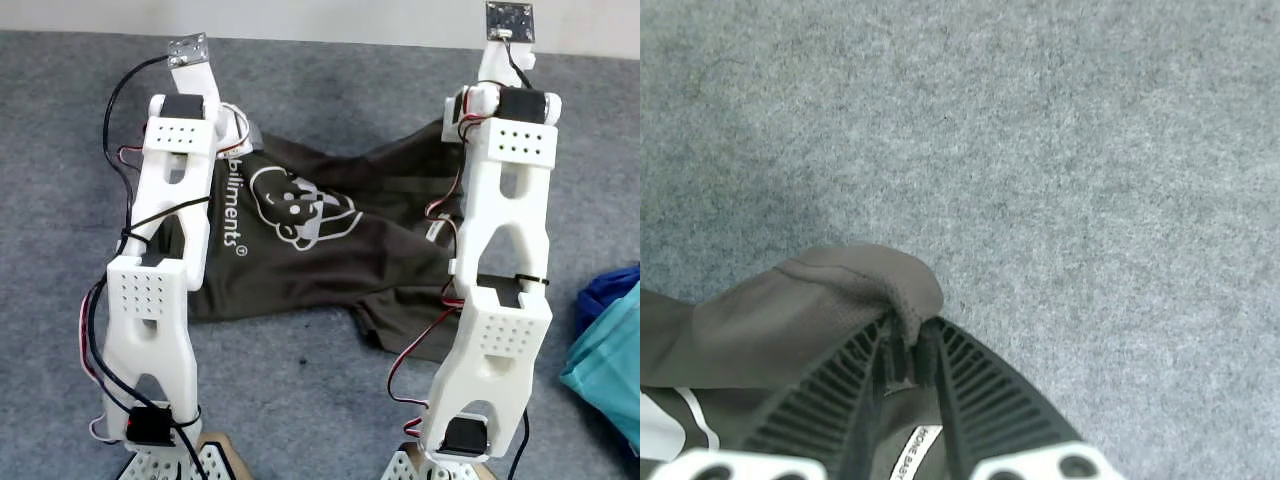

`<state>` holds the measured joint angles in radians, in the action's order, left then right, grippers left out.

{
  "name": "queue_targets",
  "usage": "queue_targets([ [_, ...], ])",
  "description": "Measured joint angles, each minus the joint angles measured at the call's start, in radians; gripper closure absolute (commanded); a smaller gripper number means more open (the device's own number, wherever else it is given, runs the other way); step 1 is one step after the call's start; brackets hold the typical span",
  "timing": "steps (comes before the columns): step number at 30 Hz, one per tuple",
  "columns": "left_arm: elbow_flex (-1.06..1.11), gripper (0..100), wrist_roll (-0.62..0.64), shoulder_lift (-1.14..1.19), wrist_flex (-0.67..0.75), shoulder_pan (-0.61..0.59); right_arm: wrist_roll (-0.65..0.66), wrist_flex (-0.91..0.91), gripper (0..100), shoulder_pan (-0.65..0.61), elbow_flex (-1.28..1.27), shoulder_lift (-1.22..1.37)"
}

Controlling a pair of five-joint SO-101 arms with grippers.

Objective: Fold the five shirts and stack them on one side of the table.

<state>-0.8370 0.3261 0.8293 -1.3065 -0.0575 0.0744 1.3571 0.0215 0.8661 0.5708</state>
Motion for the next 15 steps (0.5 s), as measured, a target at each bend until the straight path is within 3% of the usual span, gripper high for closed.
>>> queue_targets([
  [15,-0.008,72,0.000,0.005,0.002,-0.026,0.000,-0.181,99.2,0.068,0.000,0.000],
])
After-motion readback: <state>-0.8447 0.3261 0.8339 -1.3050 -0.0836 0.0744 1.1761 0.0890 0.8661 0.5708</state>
